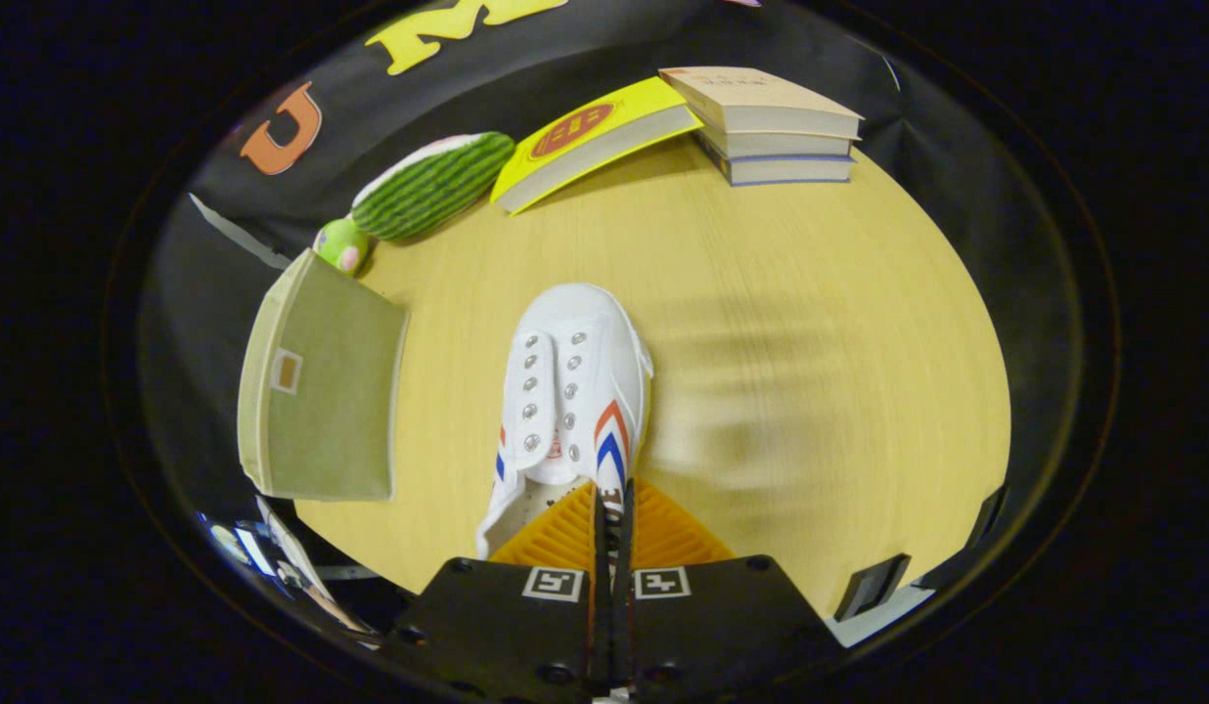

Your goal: Open the storage box then place both shoes into the box .Put the left shoe in first, then the right shoe, with the right side of both shoes facing outward in a uniform manner.

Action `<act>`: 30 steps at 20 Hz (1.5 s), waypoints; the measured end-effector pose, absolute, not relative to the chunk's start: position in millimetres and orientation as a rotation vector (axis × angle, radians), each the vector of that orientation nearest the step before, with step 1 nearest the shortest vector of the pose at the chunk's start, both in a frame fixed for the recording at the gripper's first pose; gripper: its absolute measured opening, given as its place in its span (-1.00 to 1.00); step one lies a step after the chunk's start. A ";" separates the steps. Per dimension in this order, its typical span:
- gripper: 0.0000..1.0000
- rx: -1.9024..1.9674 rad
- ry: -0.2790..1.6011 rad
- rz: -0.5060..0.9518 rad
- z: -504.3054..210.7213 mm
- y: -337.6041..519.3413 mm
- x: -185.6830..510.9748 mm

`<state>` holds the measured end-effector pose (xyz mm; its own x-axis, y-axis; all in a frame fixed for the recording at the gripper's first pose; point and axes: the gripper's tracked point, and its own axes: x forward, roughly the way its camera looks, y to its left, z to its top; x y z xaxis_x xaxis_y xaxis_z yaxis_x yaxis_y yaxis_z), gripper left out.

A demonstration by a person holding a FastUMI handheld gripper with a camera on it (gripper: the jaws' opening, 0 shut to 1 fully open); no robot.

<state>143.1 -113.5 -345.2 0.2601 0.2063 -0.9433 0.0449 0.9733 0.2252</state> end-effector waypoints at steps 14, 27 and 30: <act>-0.89 0.367 1.130 0.253 -211.1 69.9 141.1; -0.89 0.352 1.069 0.168 -244.2 179.8 157.0; -0.89 0.290 1.022 0.147 -249.9 185.5 161.0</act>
<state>161.0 185.5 -249.9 0.5162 0.2549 -0.8177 0.0140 0.9521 0.3056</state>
